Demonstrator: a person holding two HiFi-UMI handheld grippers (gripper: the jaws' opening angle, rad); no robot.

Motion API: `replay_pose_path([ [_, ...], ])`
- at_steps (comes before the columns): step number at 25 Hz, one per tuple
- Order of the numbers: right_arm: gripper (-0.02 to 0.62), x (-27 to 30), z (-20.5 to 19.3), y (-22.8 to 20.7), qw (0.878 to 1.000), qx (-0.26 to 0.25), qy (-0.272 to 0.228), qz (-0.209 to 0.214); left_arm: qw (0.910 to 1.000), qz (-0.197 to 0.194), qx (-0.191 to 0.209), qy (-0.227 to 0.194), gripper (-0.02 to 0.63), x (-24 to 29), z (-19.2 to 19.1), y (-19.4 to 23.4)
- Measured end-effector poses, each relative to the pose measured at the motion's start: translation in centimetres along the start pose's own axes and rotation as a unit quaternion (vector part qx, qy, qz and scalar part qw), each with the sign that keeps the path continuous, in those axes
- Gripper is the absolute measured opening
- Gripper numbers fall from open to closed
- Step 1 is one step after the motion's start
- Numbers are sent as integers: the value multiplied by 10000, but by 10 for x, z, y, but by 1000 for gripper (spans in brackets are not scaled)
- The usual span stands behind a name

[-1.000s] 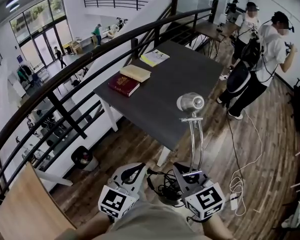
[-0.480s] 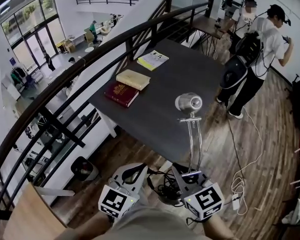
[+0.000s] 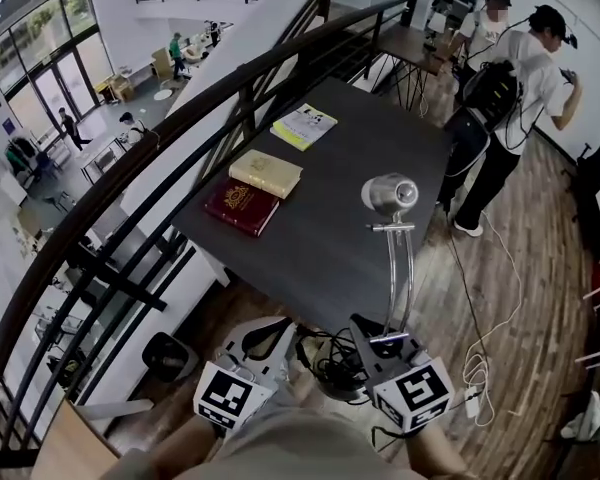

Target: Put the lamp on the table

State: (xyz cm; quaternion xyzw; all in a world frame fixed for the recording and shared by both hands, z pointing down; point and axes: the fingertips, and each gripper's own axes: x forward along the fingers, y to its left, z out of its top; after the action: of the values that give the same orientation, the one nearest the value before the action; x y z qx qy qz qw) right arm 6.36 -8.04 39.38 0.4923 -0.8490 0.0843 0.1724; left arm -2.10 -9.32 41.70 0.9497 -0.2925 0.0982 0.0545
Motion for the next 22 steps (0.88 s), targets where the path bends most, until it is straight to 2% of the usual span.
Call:
replay_pose_path([
  [4,-3,30,17,-12,9999,56,-53,-140,9996,-130,259,-60,5,10,8,33],
  [14,-3,80,43,-34,9992,107,-76,-375,9998,-190,105,-37,5,25,19,91],
  [22,-3,99,44,-41,9997,30,68,-248,9999,-77,47,-62,5,31,20,107],
])
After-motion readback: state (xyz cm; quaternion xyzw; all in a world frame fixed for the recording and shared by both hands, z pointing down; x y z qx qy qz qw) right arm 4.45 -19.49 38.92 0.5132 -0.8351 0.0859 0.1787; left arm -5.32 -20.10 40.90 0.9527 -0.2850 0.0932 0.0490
